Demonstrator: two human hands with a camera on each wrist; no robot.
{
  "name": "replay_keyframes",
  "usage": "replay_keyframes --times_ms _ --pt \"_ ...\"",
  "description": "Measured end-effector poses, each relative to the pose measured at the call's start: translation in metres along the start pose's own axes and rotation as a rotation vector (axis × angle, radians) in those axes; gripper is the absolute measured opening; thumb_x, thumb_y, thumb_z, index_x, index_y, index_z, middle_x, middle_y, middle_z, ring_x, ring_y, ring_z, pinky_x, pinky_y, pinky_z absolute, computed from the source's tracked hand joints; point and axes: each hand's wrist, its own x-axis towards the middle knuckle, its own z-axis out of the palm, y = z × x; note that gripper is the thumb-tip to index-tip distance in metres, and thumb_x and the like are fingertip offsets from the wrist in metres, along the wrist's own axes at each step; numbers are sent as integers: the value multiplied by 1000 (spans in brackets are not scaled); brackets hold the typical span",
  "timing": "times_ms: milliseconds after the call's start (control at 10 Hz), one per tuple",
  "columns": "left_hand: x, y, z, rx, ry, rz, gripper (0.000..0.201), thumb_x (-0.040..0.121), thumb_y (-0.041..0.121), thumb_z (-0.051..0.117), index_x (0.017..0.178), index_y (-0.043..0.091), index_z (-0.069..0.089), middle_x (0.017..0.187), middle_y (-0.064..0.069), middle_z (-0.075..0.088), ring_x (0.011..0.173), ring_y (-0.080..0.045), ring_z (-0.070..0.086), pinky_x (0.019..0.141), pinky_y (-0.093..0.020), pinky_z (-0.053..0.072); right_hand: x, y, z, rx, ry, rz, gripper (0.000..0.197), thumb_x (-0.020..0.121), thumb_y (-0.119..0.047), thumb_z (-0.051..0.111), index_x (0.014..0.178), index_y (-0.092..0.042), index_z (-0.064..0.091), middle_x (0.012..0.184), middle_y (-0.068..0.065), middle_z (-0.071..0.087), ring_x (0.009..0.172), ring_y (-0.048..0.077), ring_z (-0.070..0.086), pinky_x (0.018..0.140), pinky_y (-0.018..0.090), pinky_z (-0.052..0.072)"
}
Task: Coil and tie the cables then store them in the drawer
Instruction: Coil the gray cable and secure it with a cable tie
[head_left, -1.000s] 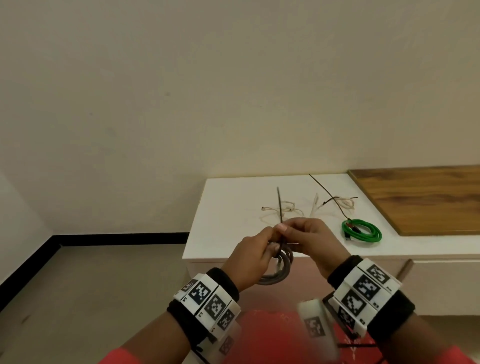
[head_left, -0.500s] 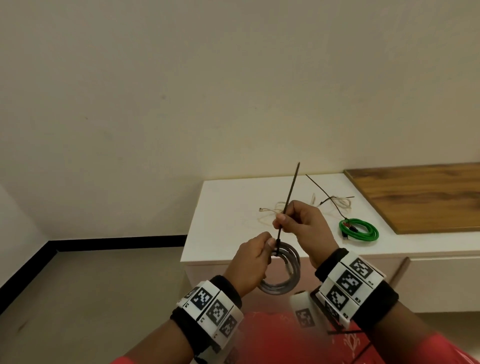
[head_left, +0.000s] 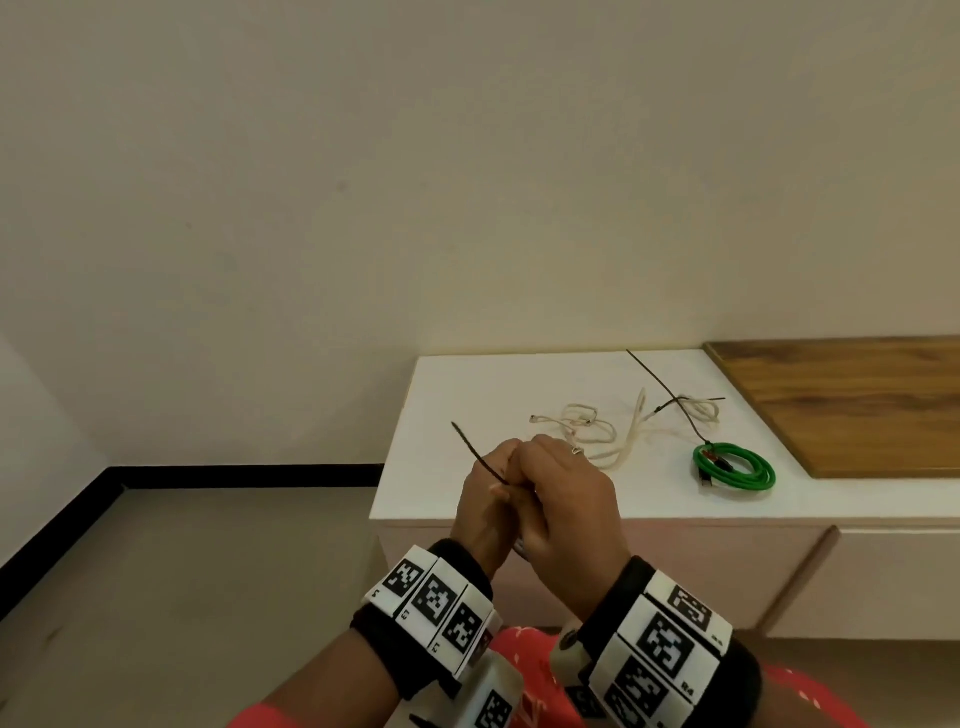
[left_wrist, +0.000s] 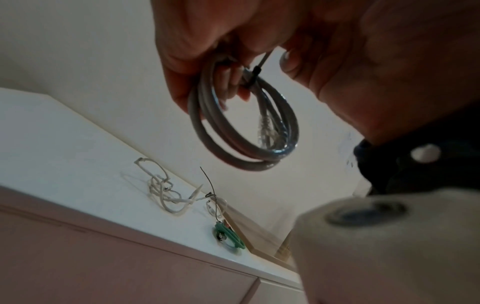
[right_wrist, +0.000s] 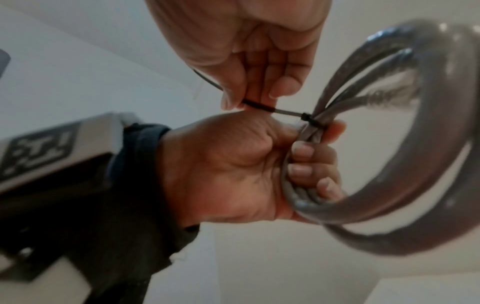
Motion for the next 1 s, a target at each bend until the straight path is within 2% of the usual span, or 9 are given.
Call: replay_keyframes --times_ms 100,200,300,400,500,600,800,900,1000 --pt "26 -33 -8 71 -25 130 17 83 21 43 67 19 46 68 3 47 62 -12 45 64 -30 45 -9 5 2 48 37 61 30 64 -3 56 67 -24 34 59 -9 43 61 2 26 54 16 24" --pt "31 -38 -8 180 -11 210 42 72 39 44 77 -2 50 66 -9 43 59 -17 41 50 -23 42 -8 14 -5 210 76 213 22 77 -21 54 64 -29 38 58 -19 40 58 3 41 54 12 33" --pt "31 -34 -6 130 -48 174 31 97 27 36 86 2 50 57 -6 36 45 -13 36 43 -22 39 9 28 -22 299 9 350 23 83 -17 62 69 -30 49 66 -14 53 65 3 52 60 10 40" --pt "37 -40 -4 120 -45 118 30 99 22 30 80 7 46 55 0 33 41 -8 35 45 -24 41 18 54 -43 306 -169 538 22 81 -21 66 102 -16 60 91 -2 63 88 9 60 82 22 48" --pt "44 -39 1 96 -48 64 30 100 23 30 79 9 46 54 1 33 42 -9 34 46 -25 42 3 81 -51 229 -376 679 35 79 -26 68 110 -13 58 94 2 65 85 15 61 82 31 50" --pt "56 -41 13 72 -86 33 30 99 23 31 78 9 46 52 3 34 40 -8 34 49 -27 42 -17 94 -52 252 -411 727 28 79 -27 68 105 -16 61 80 -2 64 73 12 59 75 33 51" --pt "66 -47 46 220 -193 47 28 99 22 31 81 8 47 54 -1 34 42 -10 34 42 -22 41 -9 114 -64 296 -230 730 20 84 -21 63 100 -10 65 96 8 69 92 18 63 86 34 51" --pt "62 -49 59 218 -258 60 25 99 21 31 82 13 48 54 0 35 41 -8 35 44 -24 39 2 113 -65 483 -176 790 6 85 -6 59 83 -4 65 78 12 65 74 20 61 72 28 51" --pt "58 -49 62 193 -298 100 21 99 17 32 88 17 51 54 4 36 42 -5 36 45 -24 39 4 118 -67 655 -106 936 18 87 1 52 73 0 62 66 12 62 59 18 59 54 20 52"
